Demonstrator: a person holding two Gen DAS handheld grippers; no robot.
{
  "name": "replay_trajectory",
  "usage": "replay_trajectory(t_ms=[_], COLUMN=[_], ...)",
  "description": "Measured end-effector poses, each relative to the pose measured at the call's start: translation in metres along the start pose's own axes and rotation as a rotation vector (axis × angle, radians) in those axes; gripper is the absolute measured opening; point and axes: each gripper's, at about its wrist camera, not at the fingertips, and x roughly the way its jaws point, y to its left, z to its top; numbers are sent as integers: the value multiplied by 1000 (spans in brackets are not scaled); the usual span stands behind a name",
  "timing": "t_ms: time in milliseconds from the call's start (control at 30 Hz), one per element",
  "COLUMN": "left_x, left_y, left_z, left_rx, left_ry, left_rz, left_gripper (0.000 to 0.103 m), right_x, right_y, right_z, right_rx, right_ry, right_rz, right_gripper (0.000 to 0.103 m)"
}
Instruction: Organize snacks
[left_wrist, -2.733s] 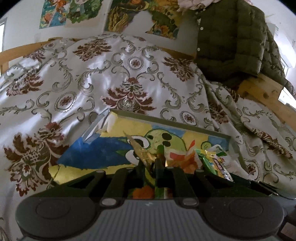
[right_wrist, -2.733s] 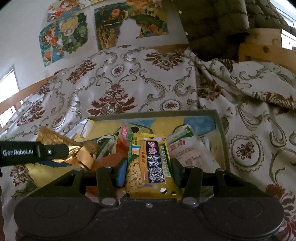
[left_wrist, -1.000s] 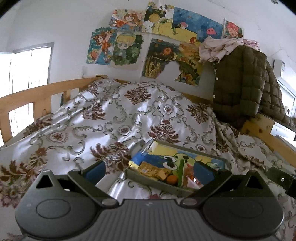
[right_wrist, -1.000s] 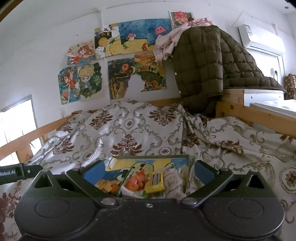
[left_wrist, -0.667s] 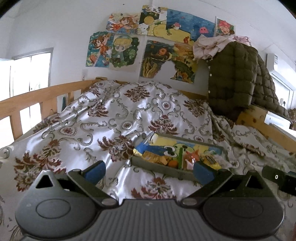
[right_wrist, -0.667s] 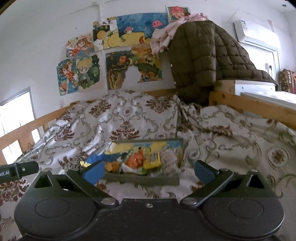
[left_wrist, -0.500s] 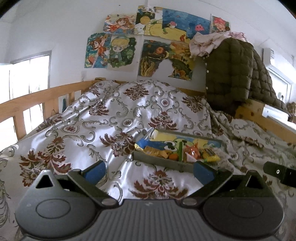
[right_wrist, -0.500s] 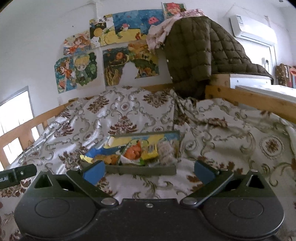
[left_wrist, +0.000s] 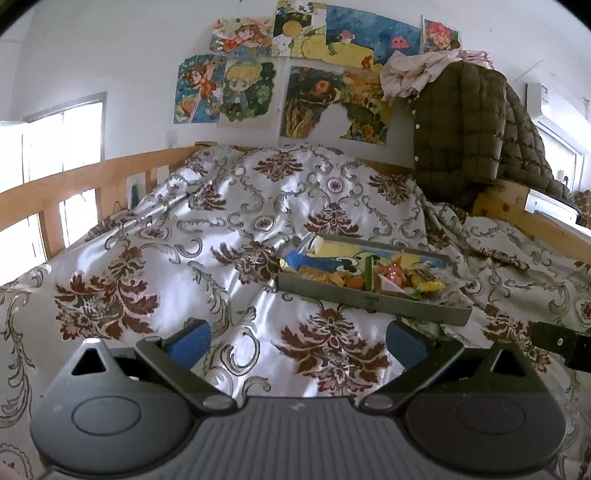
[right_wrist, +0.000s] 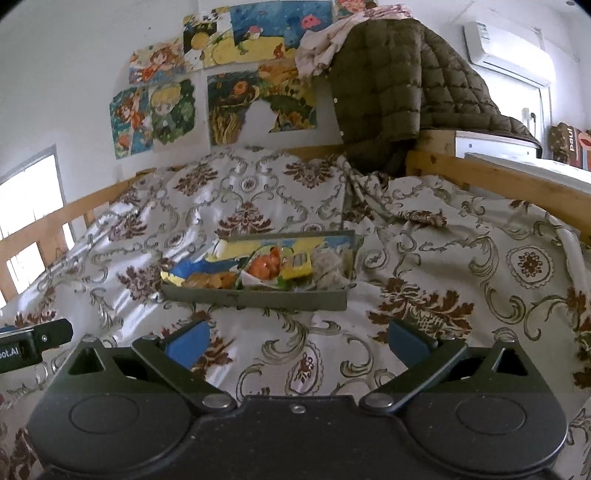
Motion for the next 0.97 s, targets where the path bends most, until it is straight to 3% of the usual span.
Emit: replay_trajectory(t_ms=[967], left_x=[15], left_y=[10], left_z=[-4], left_rx=[-40], left_ry=[66], left_rz=[30], left_gripper=[103], right_x=[9], right_y=[4], right_z=[-4], right_rx=[-13], right_ry=[36], right_rz=[2], right_gripper=[102])
